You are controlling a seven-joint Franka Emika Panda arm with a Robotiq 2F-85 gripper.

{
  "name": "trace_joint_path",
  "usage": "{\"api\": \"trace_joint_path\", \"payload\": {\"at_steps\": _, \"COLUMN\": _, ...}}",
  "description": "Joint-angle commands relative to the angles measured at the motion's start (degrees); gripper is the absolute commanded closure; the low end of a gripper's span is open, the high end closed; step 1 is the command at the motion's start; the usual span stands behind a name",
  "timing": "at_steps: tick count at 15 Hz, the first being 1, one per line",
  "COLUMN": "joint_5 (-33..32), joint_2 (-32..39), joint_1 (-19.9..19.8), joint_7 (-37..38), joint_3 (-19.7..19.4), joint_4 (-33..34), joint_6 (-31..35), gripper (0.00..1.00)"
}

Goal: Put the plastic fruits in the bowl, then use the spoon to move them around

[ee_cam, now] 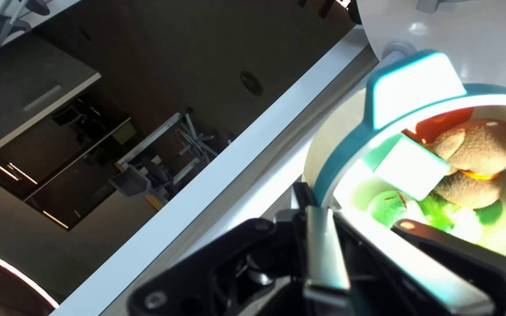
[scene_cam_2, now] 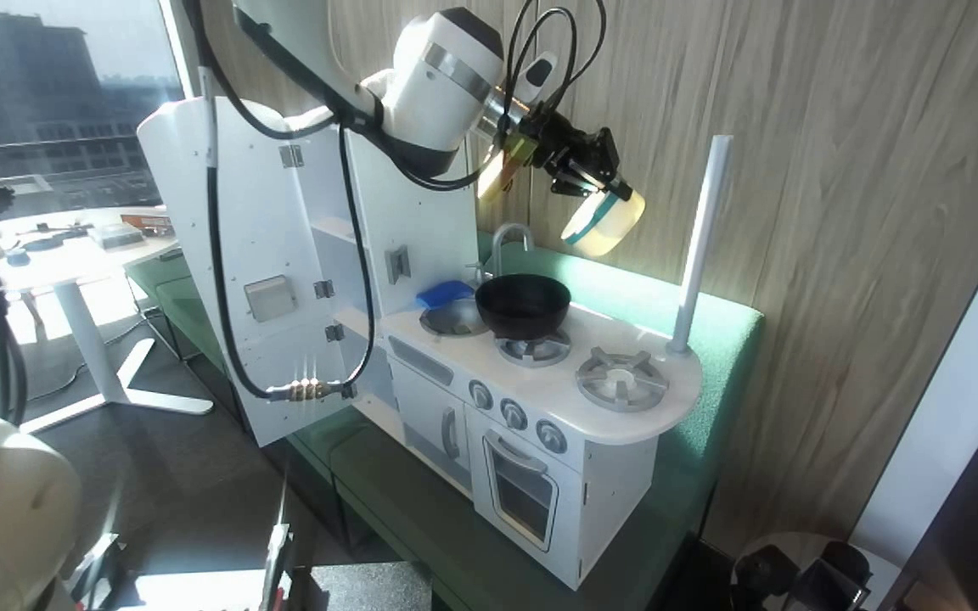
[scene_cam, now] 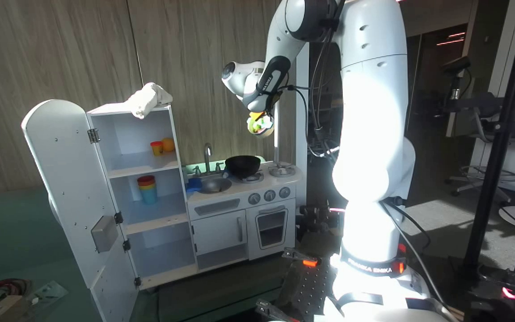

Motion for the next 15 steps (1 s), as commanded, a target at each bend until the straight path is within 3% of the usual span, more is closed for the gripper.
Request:
{"api": "trace_joint_path", "payload": {"at_steps": 1, "joint_5": -6.44, "joint_2": -2.82, "joint_1": 0.81, "joint_7": 4.16, "joint_3": 2.61, "joint_4": -3.64, "joint_6": -1.45, "gripper": 0.98}}
{"api": "trace_joint_path", "payload": {"at_steps": 15, "joint_5": -37.89, "joint_2": -1.17, "joint_1": 1.63, "joint_7": 27.05, "joint_3": 8.41, "joint_4": -13.58, "joint_6": -4.97, "gripper": 0.97}}
